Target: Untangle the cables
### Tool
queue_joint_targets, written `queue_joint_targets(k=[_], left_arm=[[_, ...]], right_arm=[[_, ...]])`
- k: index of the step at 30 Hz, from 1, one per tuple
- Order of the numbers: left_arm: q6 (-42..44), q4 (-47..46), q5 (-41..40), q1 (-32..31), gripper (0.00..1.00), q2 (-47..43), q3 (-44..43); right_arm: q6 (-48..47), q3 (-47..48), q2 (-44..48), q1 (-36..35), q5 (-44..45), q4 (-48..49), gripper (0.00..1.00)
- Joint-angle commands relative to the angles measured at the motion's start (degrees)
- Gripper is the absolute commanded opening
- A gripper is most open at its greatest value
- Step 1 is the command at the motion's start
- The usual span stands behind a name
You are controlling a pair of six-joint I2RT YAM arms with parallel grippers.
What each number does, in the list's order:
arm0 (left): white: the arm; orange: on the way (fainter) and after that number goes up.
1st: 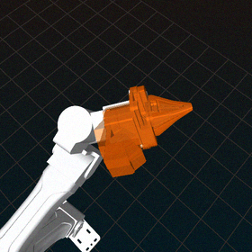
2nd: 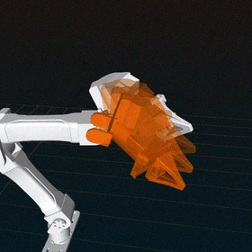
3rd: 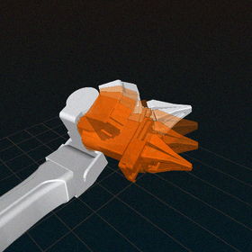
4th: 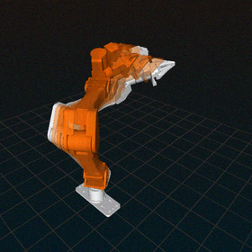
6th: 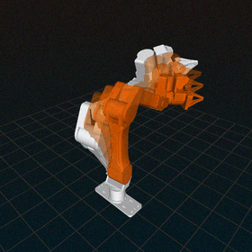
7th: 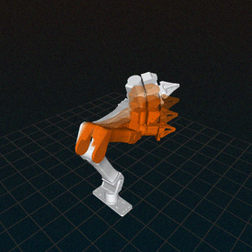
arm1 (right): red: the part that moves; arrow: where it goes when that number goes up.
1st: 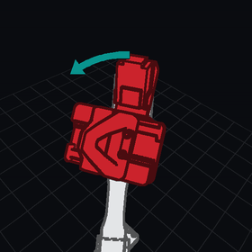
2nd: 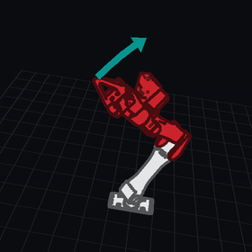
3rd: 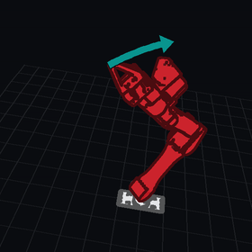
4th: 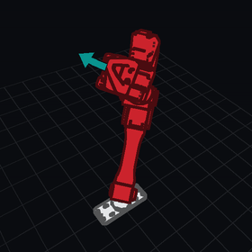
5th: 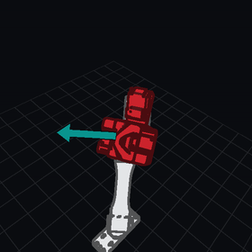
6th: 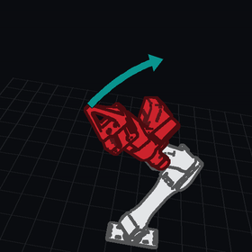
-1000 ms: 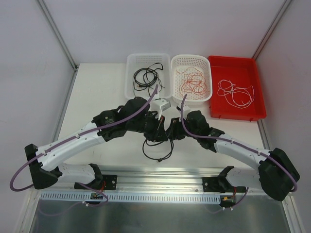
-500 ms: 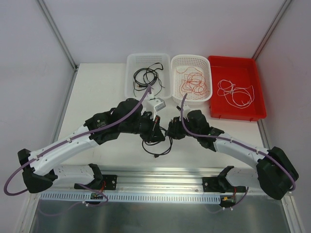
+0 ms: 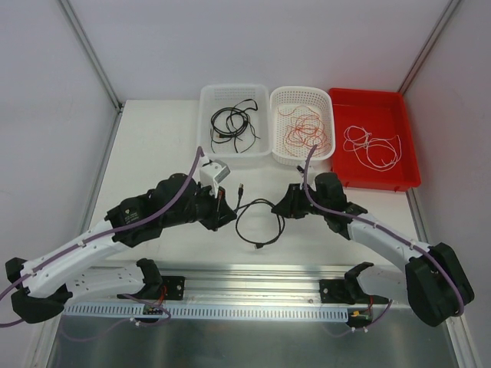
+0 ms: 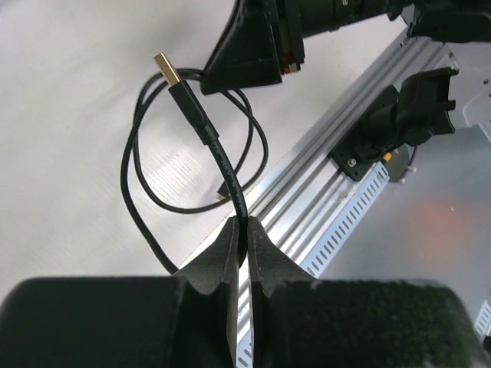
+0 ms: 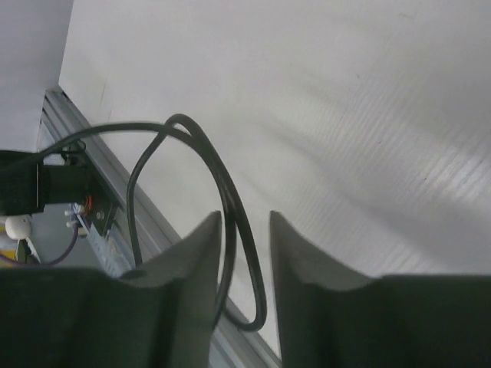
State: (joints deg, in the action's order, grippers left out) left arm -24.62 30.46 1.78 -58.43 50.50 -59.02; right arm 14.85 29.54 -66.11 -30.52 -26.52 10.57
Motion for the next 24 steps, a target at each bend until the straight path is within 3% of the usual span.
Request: queue_joint_targets(k=[1, 6, 12, 15, 20, 24], left_arm=[[2.0, -1.4, -6.2, 0.3, 0.00, 2.6, -5.1], [10.2, -1.3, -9.1, 0.7, 0.00, 9.7, -19.3], [18.5, -1.4, -11.7, 4.0, 0.00, 17.3, -37.6], [21.7, -2.0, -12.5, 8.6, 0.00, 22.3, -45.4], [28.0, -7.3, -13.0, 16.1, 0.00, 29.3, -55.4], [29.3, -9.7, -9.9, 22.4, 0.00, 40.3, -64.1]], right_arm=[[0.2, 2.2, 3.3, 0.3, -3.9, -0.6, 0.39], [-2.9, 5.3, 10.2, 0.3, 0.3, -10.2, 0.70], [-8.0, 8.4, 23.9, 0.3, 9.5, -26.1, 0.92], [-9.4, 9.0, 30.8, 0.4, 15.1, -35.0, 0.99], [-9.7, 9.1, 39.3, 0.3, 19.8, -43.0, 0.97], [-9.8, 9.4, 45.1, 0.3, 23.2, -48.6, 0.97]])
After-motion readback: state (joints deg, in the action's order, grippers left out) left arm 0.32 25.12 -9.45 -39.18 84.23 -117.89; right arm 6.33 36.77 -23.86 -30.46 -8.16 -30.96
